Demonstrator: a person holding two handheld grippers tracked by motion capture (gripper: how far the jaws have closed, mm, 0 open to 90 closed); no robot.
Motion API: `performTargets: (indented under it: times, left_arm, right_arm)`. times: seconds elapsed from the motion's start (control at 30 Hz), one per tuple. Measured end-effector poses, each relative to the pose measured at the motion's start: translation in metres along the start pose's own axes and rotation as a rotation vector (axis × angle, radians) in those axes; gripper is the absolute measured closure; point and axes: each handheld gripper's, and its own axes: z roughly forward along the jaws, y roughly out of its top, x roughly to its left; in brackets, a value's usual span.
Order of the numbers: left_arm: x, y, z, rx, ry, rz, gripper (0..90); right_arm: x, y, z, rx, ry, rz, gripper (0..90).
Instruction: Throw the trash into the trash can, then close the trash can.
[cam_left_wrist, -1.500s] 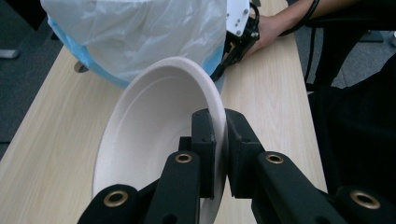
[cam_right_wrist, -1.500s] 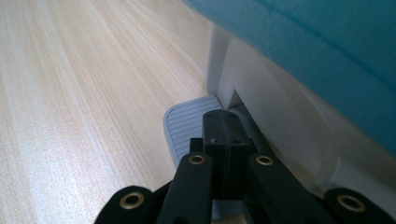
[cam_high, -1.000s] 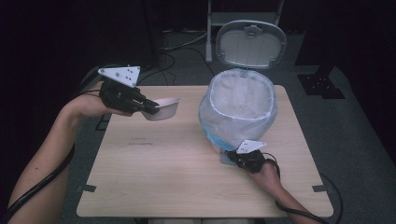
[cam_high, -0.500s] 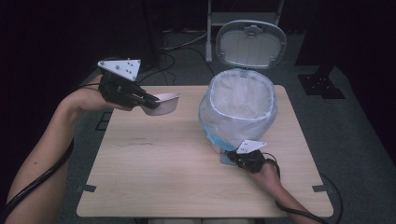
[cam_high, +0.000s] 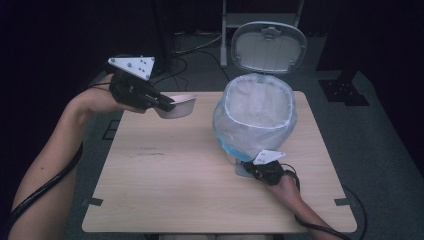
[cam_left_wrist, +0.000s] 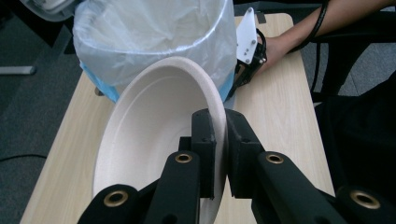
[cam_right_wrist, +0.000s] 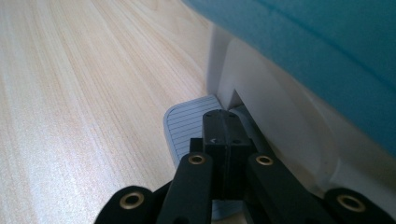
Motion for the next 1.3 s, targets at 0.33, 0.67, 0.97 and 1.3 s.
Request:
performTargets:
  times: [0.33, 0.67, 0.97, 1.3]
  left_arm:
    - [0.011, 0.026, 0.009, 0.005, -0.021, 0.037, 83.5]
    - [0.015, 0.055, 0.010, -0.014, -0.033, 0.080, 83.5]
    - [0.020, 0.069, 0.011, -0.014, -0.041, 0.095, 83.5]
    - [0.024, 0.084, 0.014, -0.014, -0.045, 0.111, 83.5]
  right_arm:
    - [-0.001, -0.001, 0.000, -0.008, 0.002, 0.001, 90.0]
    - [-0.001, -0.001, 0.000, -0.009, 0.003, 0.002, 90.0]
    - [-0.001, -0.001, 0.000, -0.009, 0.003, 0.000, 90.0]
    - [-0.001, -0.002, 0.000, -0.013, 0.004, 0.009, 90.0]
